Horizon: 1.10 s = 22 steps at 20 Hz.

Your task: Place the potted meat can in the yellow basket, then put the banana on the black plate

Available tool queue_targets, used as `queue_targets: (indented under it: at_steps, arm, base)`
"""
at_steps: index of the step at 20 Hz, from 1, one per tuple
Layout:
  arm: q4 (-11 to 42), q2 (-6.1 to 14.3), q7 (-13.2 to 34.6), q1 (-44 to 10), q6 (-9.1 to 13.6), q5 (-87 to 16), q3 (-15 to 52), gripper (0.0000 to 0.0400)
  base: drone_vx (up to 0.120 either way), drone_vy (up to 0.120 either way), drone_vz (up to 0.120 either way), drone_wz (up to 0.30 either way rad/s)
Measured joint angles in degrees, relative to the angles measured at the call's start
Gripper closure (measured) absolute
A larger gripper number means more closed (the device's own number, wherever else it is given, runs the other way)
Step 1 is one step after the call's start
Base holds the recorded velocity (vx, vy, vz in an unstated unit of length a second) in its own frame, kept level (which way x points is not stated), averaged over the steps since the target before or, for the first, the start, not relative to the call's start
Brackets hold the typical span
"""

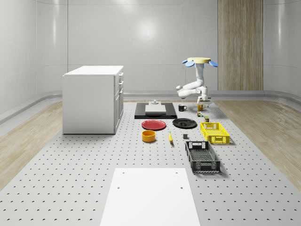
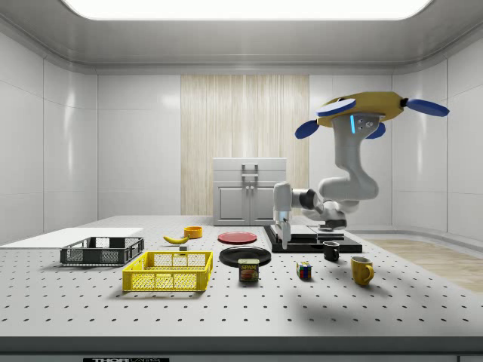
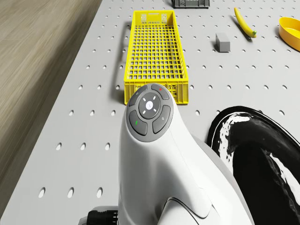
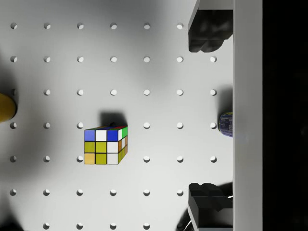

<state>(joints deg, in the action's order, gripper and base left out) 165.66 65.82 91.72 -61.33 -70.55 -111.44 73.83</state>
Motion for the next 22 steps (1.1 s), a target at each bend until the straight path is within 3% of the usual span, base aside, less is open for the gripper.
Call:
queue_targets:
  at_steps: [6,9,17,22]
  arm:
    - [-0.1,1.7,0.6,-0.6,-1.5,0.9,0.6,0.0]
    - [-0.2,2.5,0.8,-0.9,-2.3,1.3,0.8,0.0]
    - [-0.3,4.6,1.5,-1.6,-4.2,2.4,1.4,0.0]
    - [-0.4,5.9,1.8,-1.9,-5.4,3.0,1.7,0.0]
  base:
    - [0.12,0.0,-0.113,0.0]
    - [0.12,-0.093,0.0,0.0]
    - [0.12,0.0,0.0,0.0]
    - [0.12,0.0,-0.064,0.0]
